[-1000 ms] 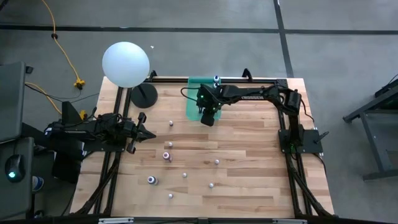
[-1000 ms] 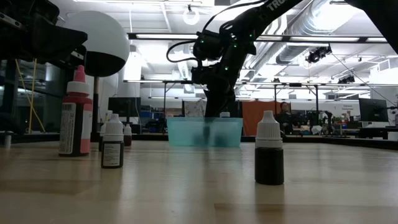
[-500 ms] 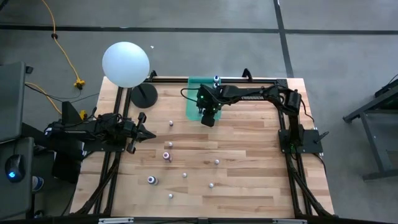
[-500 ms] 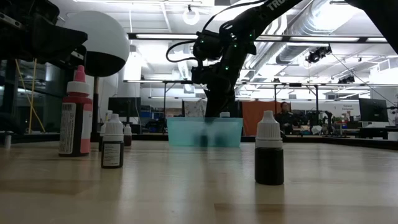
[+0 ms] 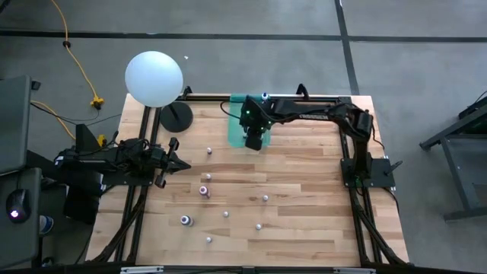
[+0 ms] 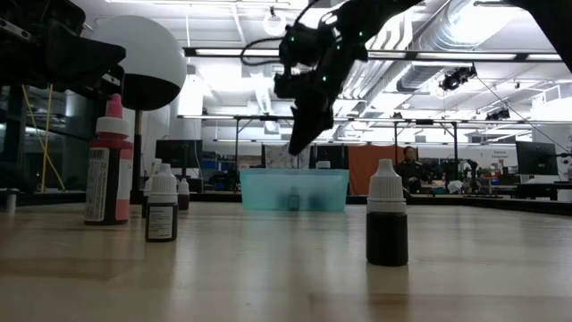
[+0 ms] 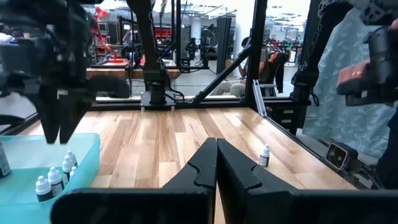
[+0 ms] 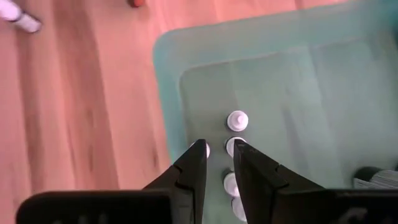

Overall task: Pick & Place food coloring
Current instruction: Put the small purple food coloring bottle into the light blue bin

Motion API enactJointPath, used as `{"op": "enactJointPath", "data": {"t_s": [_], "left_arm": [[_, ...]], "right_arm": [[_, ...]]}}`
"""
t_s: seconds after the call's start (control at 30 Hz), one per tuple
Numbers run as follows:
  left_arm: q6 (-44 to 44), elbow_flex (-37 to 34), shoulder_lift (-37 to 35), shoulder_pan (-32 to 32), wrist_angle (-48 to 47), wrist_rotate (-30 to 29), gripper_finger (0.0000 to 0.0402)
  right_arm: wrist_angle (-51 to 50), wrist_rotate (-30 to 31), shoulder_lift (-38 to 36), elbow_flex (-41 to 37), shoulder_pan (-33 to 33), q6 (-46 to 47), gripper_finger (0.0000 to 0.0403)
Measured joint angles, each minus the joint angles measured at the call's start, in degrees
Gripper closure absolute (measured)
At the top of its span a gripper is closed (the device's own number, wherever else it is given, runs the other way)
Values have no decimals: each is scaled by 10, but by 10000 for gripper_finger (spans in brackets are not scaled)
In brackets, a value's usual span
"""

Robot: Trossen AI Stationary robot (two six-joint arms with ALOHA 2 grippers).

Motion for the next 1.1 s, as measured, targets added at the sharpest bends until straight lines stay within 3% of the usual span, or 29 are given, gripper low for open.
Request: {"op": "enactJointPath", "data": {"t_s": [0.3,0.63,0.9,1.1], "left_arm": [[0,0,0,0,0,-3,401],[0,0,0,0,0,-4,401],[0,0,0,0,0,-4,401],[0,0,0,0,0,-4,401]], "right_arm": [[-89,-32,-60,10,41,-101,320],[-189,-59,-100,10,109,-199,222],[-226,-50,-101,10,181,-194,202],[-228,-53,-95,10,242,-127,201]]}}
